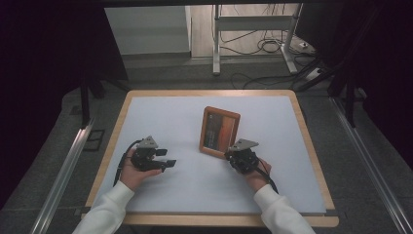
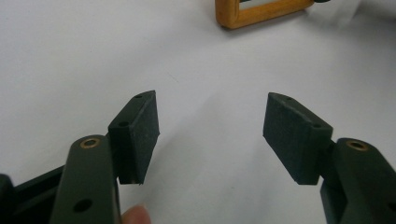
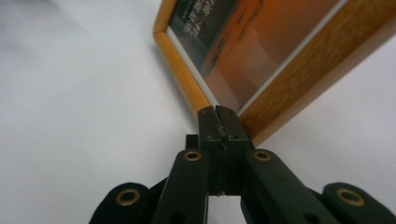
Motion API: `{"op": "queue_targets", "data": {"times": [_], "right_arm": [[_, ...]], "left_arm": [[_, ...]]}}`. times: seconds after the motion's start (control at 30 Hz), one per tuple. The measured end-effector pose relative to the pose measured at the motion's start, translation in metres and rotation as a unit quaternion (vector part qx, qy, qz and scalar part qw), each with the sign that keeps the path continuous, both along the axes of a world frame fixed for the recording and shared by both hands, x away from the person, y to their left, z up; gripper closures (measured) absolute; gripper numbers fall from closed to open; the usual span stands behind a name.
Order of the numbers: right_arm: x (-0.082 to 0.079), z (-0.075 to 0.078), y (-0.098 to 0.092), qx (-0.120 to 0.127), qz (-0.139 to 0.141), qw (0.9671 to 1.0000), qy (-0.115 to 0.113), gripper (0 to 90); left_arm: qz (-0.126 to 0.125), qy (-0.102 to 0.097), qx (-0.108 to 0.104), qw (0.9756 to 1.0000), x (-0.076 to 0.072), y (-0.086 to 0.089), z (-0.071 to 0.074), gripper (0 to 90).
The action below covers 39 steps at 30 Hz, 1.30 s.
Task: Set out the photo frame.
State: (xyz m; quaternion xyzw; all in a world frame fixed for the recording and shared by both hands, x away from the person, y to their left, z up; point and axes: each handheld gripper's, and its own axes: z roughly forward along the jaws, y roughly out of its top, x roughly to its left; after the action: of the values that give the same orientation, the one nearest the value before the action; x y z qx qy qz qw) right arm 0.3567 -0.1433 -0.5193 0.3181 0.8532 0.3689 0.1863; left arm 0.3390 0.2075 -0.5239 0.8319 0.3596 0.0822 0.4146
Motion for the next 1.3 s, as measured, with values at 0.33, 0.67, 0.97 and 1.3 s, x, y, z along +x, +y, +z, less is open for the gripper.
{"op": "queue_targets", "data": {"times": [0.33, 0.67, 0.97, 1.3], "right_arm": [[0.004, 0.000, -0.014, -0.002, -0.019, 0.9998, -0.005, 89.7], [0.008, 0.000, -0.020, 0.004, -0.027, 0.9996, -0.010, 89.7], [-0.021, 0.020, -0.048, 0.052, -0.011, 0.9985, -0.012, 83.6], [-0.049, 0.019, -0.097, 0.065, -0.045, 0.9968, -0.010, 36.5]], "left_arm": [[0.001, 0.002, -0.001, 1.0000, 0.000, 0.001, 0.000, 35.5], [0.000, 0.002, -0.001, 1.0000, 0.000, 0.001, 0.000, 35.5], [-0.001, 0.000, -0.002, 1.0000, -0.003, 0.000, 0.001, 35.4], [-0.002, -0.004, 0.001, 1.0000, -0.005, -0.003, 0.002, 33.7]]}}
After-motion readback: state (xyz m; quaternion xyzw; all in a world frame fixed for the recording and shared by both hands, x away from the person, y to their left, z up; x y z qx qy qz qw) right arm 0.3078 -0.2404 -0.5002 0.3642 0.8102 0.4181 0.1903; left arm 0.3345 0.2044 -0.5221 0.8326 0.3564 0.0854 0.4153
